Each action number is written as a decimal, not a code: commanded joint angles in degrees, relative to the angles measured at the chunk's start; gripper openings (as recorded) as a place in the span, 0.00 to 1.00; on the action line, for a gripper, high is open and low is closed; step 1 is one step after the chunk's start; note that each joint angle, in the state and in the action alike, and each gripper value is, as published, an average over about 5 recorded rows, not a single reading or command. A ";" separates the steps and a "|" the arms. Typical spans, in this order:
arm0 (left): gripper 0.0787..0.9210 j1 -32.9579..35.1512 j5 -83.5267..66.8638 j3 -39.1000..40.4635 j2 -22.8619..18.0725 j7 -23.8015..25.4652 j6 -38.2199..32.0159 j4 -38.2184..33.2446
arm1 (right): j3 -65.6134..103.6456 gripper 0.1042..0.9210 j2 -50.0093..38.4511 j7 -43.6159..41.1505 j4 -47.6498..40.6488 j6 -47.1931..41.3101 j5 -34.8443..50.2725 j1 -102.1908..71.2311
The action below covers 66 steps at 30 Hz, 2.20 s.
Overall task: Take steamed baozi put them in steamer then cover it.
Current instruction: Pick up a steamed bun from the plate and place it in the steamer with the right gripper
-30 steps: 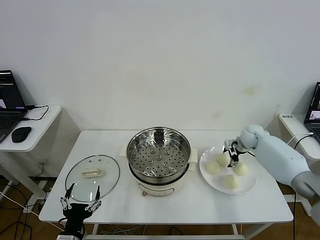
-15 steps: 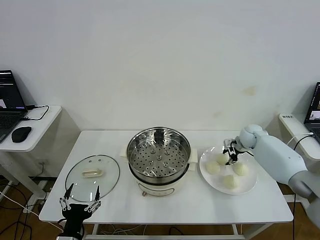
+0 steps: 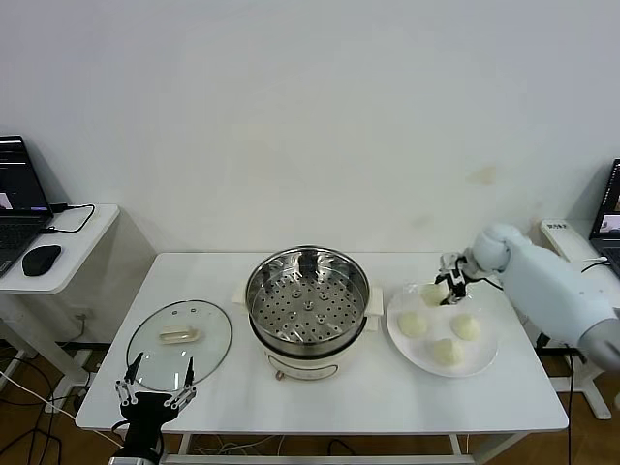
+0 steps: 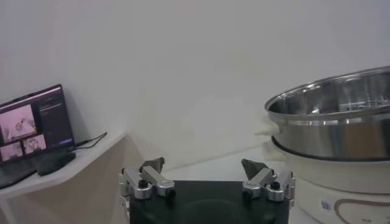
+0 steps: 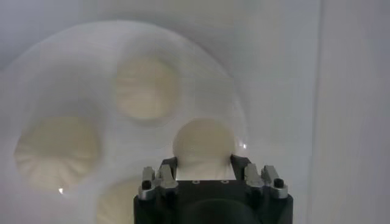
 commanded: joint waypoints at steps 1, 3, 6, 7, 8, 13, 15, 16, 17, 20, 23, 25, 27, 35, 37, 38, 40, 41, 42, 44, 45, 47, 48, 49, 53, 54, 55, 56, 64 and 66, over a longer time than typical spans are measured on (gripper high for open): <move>0.88 0.00 0.09 0.02 0.05 -0.03 0.01 -0.10 | -4.56 0.58 -5.05 -0.71 8.10 -1.28 7.49 7.15; 0.88 0.00 0.08 0.12 0.25 0.00 0.05 -0.28 | -7.10 0.58 -5.77 -0.74 10.18 -1.37 10.05 10.85; 0.88 -0.08 0.11 0.25 0.58 0.03 0.10 -0.47 | -11.32 0.58 -5.23 -0.57 12.48 -1.21 13.91 17.10; 0.88 -0.14 0.16 0.25 0.63 0.03 0.10 -0.53 | -12.85 0.58 -4.70 -0.44 13.11 -1.01 15.17 19.37; 0.88 -0.22 0.20 0.20 0.66 0.03 0.11 -0.61 | -14.40 0.58 -3.95 -0.25 13.65 -0.79 16.20 21.47; 0.88 -0.39 0.15 -0.49 0.56 0.06 0.06 -0.76 | -20.35 0.58 1.25 1.24 15.92 0.54 18.95 27.46; 0.88 -0.35 0.13 -0.76 0.51 0.07 0.03 -0.71 | -21.37 0.58 3.73 2.11 16.33 0.99 19.78 27.95; 0.88 -0.34 0.13 -0.90 0.46 0.07 0.02 -0.71 | -21.61 0.58 5.07 2.56 16.31 1.23 20.15 27.98; 0.88 -0.35 0.13 -1.03 0.39 0.06 0.01 -0.74 | -21.85 0.58 6.61 3.07 16.06 1.73 20.38 27.93; 0.88 -0.38 0.15 -1.44 0.06 0.05 -0.02 -0.91 | -23.13 0.59 11.55 4.66 14.62 4.16 20.66 27.64; 0.88 -0.15 0.18 -1.92 -0.19 0.03 -0.11 -1.17 | -25.39 0.58 16.25 6.08 13.12 7.01 19.85 27.29; 0.88 0.02 0.17 -2.26 -0.32 0.03 -0.17 -1.29 | -26.61 0.58 18.59 6.52 12.30 8.49 18.63 26.98; 0.88 0.08 0.14 -2.53 -0.43 0.02 -0.19 -1.35 | -27.67 0.58 20.63 6.76 11.29 10.06 17.24 26.58; 0.88 -0.03 0.04 -2.95 -0.73 0.06 -0.27 -1.47 | -30.96 0.59 27.40 7.27 5.50 18.76 7.83 24.88; 0.88 -0.01 0.02 -2.96 -0.78 0.05 -0.31 -1.45 | -31.42 0.59 28.30 7.39 4.04 21.18 4.99 24.35; 0.88 0.00 0.00 -2.96 -0.82 0.05 -0.33 -1.44 | -31.56 0.59 28.63 7.53 3.31 22.45 3.61 24.05; 0.88 0.01 -0.02 -2.93 -0.91 0.04 -0.36 -1.40 | -31.67 0.59 29.18 7.85 1.90 24.76 1.17 23.27; 0.88 0.01 -0.02 -2.92 -0.95 0.03 -0.37 -1.37 | -31.66 0.59 29.38 8.01 1.26 25.72 0.09 22.76; 0.88 0.02 -0.04 -2.91 -0.99 0.02 -0.38 -1.35 | -31.61 0.59 29.49 8.13 0.79 26.50 -0.85 22.25; 0.88 0.05 -0.06 -2.91 -1.01 0.02 -0.40 -1.29 | -31.53 0.59 29.55 8.26 0.06 27.68 -2.50 21.34; 0.88 0.07 -0.08 -2.91 -1.02 0.02 -0.40 -1.28 | -31.51 0.59 29.52 8.35 -0.22 28.18 -3.30 20.88; 0.88 0.08 -0.11 -2.93 -1.00 0.01 -0.41 -1.27 | -31.40 0.59 29.50 8.64 -0.74 29.07 -4.75 20.11; 0.88 0.08 -0.12 -2.94 -1.01 0.01 -0.41 -1.28 | -31.25 0.59 29.53 8.89 -1.07 29.51 -5.71 19.64; 0.88 0.07 -0.14 -2.95 -1.02 0.00 -0.42 -1.29 | -31.02 0.59 29.63 9.21 -1.51 29.96 -6.73 19.07; 0.88 0.14 -0.17 -3.04 -1.05 -0.01 -0.45 -1.36 | -29.53 0.59 30.49 10.62 -3.72 31.06 -10.16 16.70; 0.88 0.20 -0.19 -3.11 -1.04 -0.01 -0.46 -1.39 | -29.20 0.59 30.75 10.90 -4.11 31.13 -10.51 16.27; 0.88 0.28 -0.22 -3.21 -1.01 0.00 -0.48 -1.44 | -28.95 0.59 31.00 11.16 -4.36 31.20 -10.66 15.99; 0.88 0.35 -0.26 -3.32 -0.98 0.00 -0.49 -1.47 | -28.77 0.59 31.27 11.41 -4.61 31.25 -10.64 15.75; 0.88 0.48 -0.41 -3.57 -0.97 0.00 -0.60 -1.49 | -28.45 0.64 32.92 12.80 -5.95 32.16 -10.58 15.10; 0.88 0.55 -0.43 -3.56 -1.02 0.00 -0.61 -1.50 | -28.55 0.71 32.84 13.00 -5.68 32.37 -10.23 15.38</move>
